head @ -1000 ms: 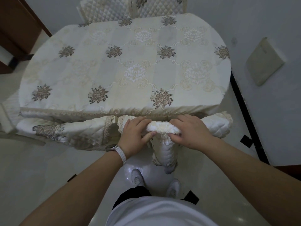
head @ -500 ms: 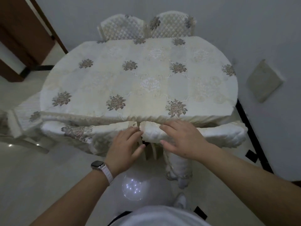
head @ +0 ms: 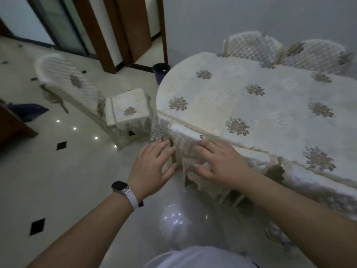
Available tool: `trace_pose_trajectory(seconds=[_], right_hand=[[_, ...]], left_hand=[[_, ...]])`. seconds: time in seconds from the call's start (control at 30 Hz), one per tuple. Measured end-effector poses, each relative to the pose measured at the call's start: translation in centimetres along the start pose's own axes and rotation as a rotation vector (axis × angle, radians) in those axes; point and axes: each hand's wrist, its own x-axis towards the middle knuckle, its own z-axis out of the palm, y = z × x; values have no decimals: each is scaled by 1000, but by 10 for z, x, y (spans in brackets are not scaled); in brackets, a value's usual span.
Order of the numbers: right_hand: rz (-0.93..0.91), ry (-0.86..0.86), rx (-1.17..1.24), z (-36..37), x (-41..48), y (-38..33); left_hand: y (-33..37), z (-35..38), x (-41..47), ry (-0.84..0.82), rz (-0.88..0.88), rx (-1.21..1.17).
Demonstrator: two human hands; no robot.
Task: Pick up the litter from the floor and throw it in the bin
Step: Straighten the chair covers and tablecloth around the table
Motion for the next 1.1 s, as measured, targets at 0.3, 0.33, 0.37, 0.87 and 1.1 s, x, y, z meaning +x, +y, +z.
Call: trace_pose_trajectory(seconds=[0.3, 0.33, 0.37, 0.87, 1.1], right_hand=[[-193, -28, 36, 30, 113, -63], [-212, -39, 49, 36, 125, -64], [-225, -51, 58, 43, 137, -65], [-426, 1, 140, 129, 397, -75], [-563, 22, 190, 153, 504, -125]], left_hand=[[-98, -31, -38, 59, -169, 78], [-107, -31, -37, 56, -186, 79], [-116, -32, -36, 54, -202, 80], [-309, -57, 49, 32, -390, 237], [-380, -85, 44, 67, -568, 307]])
